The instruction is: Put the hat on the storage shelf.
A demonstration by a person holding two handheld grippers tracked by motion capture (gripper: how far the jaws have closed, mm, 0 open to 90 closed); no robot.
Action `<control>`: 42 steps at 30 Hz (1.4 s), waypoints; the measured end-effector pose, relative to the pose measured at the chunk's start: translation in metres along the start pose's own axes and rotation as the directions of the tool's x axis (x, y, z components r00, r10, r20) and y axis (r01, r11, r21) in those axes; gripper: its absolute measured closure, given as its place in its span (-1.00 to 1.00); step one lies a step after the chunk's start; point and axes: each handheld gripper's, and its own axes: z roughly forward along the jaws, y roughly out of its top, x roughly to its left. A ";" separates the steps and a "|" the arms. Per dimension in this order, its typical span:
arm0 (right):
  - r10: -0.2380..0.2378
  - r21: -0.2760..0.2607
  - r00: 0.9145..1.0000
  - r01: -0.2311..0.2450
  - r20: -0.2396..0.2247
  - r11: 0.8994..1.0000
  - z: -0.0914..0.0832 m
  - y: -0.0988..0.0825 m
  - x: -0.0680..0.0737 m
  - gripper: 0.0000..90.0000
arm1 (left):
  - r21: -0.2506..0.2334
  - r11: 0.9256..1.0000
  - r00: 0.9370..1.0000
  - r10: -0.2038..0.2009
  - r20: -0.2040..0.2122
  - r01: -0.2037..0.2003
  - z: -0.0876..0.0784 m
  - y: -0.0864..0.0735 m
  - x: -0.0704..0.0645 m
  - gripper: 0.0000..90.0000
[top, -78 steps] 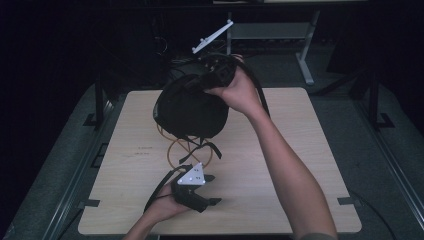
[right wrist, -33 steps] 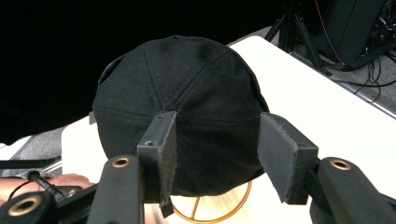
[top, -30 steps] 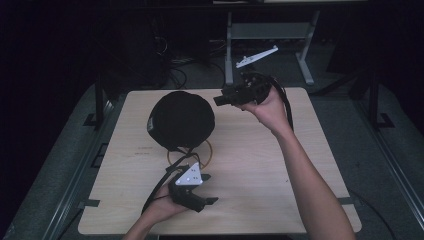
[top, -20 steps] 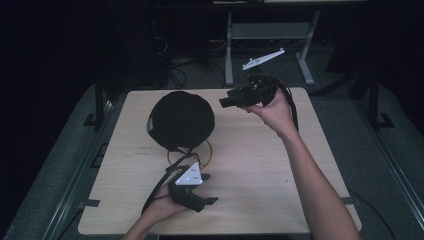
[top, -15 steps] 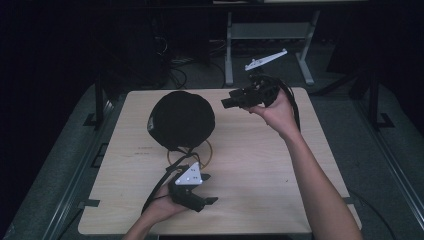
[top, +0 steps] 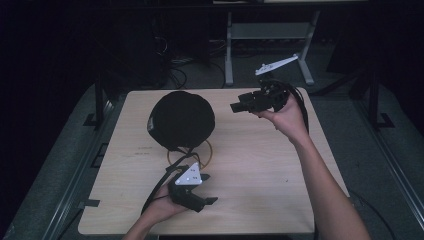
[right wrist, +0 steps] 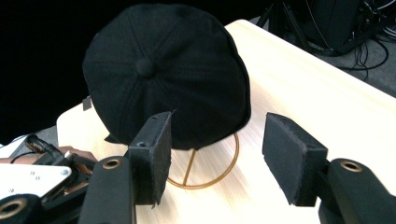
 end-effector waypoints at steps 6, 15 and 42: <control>0.022 0.003 1.000 -0.022 -0.004 1.000 -0.004 -0.014 -0.003 -0.11 | 0.000 1.000 1.000 -0.001 -0.001 0.001 0.000 0.000 0.000 -0.46; 0.050 0.015 0.999 -0.050 0.003 0.999 -0.010 -0.037 -0.010 -0.13 | -0.001 1.000 1.000 0.001 -0.001 -0.001 -0.001 0.000 -0.002 -0.47; 0.128 0.001 0.992 -0.128 0.016 0.992 -0.025 -0.114 -0.025 -0.17 | -0.002 1.000 1.000 -0.021 0.006 0.021 0.001 -0.001 -0.002 -0.50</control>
